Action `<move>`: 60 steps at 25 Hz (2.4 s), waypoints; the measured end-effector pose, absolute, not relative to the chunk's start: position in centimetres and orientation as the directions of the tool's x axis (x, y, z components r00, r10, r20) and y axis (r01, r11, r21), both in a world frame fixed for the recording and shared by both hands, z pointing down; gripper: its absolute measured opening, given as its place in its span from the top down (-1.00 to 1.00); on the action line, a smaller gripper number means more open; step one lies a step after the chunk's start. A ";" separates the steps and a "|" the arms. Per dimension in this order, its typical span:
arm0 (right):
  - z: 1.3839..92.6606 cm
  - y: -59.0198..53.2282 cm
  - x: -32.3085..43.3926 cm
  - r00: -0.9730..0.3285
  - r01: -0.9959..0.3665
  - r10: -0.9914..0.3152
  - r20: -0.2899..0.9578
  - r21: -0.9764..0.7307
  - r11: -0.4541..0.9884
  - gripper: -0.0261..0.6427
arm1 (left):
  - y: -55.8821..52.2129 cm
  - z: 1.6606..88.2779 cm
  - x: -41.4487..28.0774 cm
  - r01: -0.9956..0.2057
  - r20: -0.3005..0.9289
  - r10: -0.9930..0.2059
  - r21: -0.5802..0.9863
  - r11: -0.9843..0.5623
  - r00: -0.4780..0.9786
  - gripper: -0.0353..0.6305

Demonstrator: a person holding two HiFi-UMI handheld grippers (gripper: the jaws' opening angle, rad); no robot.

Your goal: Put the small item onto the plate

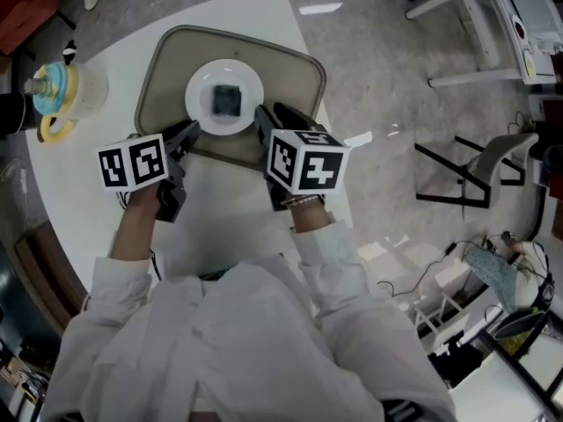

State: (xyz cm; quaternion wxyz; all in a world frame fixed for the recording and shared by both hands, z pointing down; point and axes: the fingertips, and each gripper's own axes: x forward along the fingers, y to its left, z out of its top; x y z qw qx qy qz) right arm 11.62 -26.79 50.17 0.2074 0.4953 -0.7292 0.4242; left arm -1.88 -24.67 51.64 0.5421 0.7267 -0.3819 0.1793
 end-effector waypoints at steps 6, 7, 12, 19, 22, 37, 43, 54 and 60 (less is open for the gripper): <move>47.5 -25.2 10.4 -0.434 -0.890 -0.592 0.679 -0.423 0.168 0.57 | -23.5 48.8 -2.5 -0.735 0.641 -0.377 0.647 -0.202 0.668 0.67; 47.0 -24.8 10.1 -0.437 -0.889 -0.599 0.671 -0.423 0.174 0.57 | -23.1 48.2 -2.6 -0.735 0.636 -0.382 0.642 -0.219 0.670 0.67; 43.7 -22.3 7.8 -0.453 -0.879 -0.664 0.594 -0.424 0.220 0.59 | -20.9 45.7 -4.0 -0.728 0.606 -0.409 0.612 -0.309 0.682 0.68; 40.6 -17.9 4.5 -0.454 -0.879 -0.718 0.527 -0.398 0.263 0.79 | -17.5 42.0 -7.8 -0.749 0.559 -0.501 0.539 -0.385 0.660 0.77; 39.2 -15.8 2.5 -0.468 -0.873 -0.725 0.505 -0.389 0.293 0.80 | -15.8 40.8 -9.7 -0.769 0.549 -0.539 0.480 -0.422 0.639 0.79; 34.1 -5.1 -7.7 -0.495 -0.864 -0.764 0.414 -0.326 0.383 0.88 | -5.0 34.7 -15.4 -0.681 0.414 -0.547 0.342 -0.648 0.728 0.86; 34.2 -1.3 -9.3 -0.474 -0.879 -0.757 0.450 -0.301 0.371 0.88 | -1.7 34.7 -16.5 -0.664 0.399 -0.534 0.371 -0.649 0.745 0.86; 32.8 -0.5 -10.0 -0.536 -0.843 -0.747 0.393 -0.301 0.446 0.88 | 0.0 34.0 -15.8 -0.678 0.386 -0.558 0.395 -0.620 0.735 0.86; 32.2 -0.9 -9.6 -0.569 -0.822 -0.728 0.383 -0.287 0.491 0.88 | -0.5 33.2 -14.5 -0.678 0.377 -0.564 0.388 -0.624 0.735 0.86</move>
